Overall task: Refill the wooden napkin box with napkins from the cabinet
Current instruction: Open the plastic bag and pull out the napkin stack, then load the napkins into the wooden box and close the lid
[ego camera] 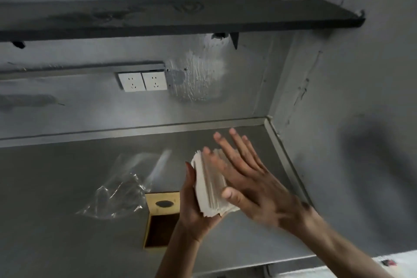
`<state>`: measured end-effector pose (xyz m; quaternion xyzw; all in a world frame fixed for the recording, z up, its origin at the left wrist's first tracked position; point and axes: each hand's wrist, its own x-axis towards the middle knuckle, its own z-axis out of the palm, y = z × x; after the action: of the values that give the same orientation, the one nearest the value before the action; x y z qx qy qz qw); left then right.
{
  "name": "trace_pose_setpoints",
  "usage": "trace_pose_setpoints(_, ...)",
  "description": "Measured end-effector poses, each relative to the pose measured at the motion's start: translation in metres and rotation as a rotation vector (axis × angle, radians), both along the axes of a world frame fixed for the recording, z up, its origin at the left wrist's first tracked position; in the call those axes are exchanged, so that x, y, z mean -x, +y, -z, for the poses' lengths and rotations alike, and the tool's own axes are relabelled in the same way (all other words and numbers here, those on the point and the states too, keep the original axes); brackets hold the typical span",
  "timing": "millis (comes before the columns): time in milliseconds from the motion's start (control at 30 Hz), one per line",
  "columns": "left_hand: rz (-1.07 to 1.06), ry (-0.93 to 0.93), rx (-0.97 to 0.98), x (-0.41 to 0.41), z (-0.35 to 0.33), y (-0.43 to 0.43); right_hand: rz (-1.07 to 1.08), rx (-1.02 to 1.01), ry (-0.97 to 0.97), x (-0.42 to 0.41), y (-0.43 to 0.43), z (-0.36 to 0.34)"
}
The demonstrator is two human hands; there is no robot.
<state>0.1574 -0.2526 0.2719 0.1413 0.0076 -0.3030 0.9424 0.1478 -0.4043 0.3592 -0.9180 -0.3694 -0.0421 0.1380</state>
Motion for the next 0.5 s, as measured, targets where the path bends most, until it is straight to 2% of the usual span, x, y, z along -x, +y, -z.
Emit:
trace_pose_setpoints(200, -0.007, -0.026, -0.003, 0.007, 0.014, -0.029, 0.063, 0.055, -0.036, 0.001, -0.022, 0.014)
trace_pose_setpoints(233, -0.024, -0.011, -0.026, 0.005, 0.018, -0.031, 0.077, 0.014, 0.012, -0.001, -0.026, 0.019)
trace_pose_setpoints(300, -0.051, -0.011, -0.133, 0.004, 0.023, -0.034, 0.151, -0.17, 0.262, -0.009, -0.032, 0.043)
trace_pose_setpoints(367, -0.087, -0.05, -0.46, 0.002, 0.036, -0.035, 0.321, -0.518, 0.662, -0.021, -0.035, 0.076)
trace_pose_setpoints(433, -0.107, -0.184, -0.933, -0.012, 0.057, -0.031, 0.42, -0.858, 1.061, -0.036, -0.043, 0.114)
trace_pose_setpoints(467, -0.062, -0.28, -1.118, -0.018, 0.064, -0.028, 0.433, -0.915, 1.188, -0.043, -0.05, 0.133)
trace_pose_setpoints(500, 0.041, -0.342, -1.219, -0.024, 0.068, -0.024, 0.435, -0.917, 1.268, -0.048, -0.056, 0.148)
